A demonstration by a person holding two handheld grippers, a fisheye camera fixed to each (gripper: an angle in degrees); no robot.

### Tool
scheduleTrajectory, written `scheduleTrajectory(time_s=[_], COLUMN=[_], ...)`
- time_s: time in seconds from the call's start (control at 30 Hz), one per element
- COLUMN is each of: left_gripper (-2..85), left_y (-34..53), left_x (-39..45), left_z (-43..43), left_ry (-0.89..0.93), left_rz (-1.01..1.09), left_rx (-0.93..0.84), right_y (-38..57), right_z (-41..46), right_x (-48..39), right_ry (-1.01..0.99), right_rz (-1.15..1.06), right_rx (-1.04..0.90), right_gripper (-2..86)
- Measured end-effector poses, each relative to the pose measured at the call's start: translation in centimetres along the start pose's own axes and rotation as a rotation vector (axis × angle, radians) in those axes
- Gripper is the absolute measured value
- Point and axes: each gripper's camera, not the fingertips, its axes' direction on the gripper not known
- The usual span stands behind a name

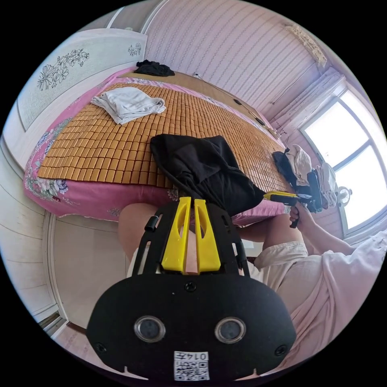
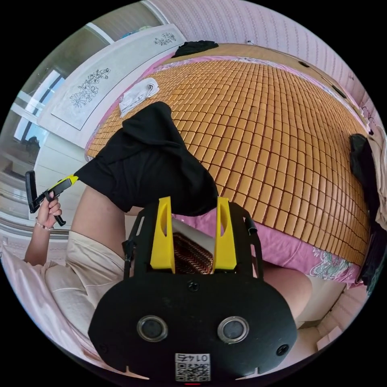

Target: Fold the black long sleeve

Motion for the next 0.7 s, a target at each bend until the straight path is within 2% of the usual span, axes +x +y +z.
scheduleTrajectory(time_s=[0.1,0.2,0.37,0.47,0.63,0.7], left_gripper=[-1.0,-1.0,-1.0,-1.0,-1.0,-1.0], left_y=[-0.1,-0.2,0.2,0.6,0.8,0.5], left_x=[-0.1,-0.1,-0.3,-0.4,-0.6,-0.4], left_z=[-0.6,-1.4,-3.8,-6.2,-11.3,-13.3], left_ry=[-0.002,-0.011,-0.022,-0.022,0.067,0.092], left_rz=[-0.012,-0.015,-0.016,-0.020,-0.046,-0.042], left_rx=[0.000,-0.004,0.021,0.076,0.215,0.258], right_y=[0.3,1.8,5.3,7.9,12.2,13.3], right_z=[2.2,1.1,-2.2,-6.0,-13.8,-16.0], right_x=[3.1,5.7,9.5,12.6,18.7,19.9], right_ry=[-0.018,-0.003,-0.114,-0.254,-0.656,-0.759], right_rz=[0.101,0.144,0.123,0.127,0.170,0.159], right_rx=[-0.095,-0.071,-0.023,0.068,0.341,0.416], right_gripper=[13.3,3.0,1.0,0.6,0.4,0.4])
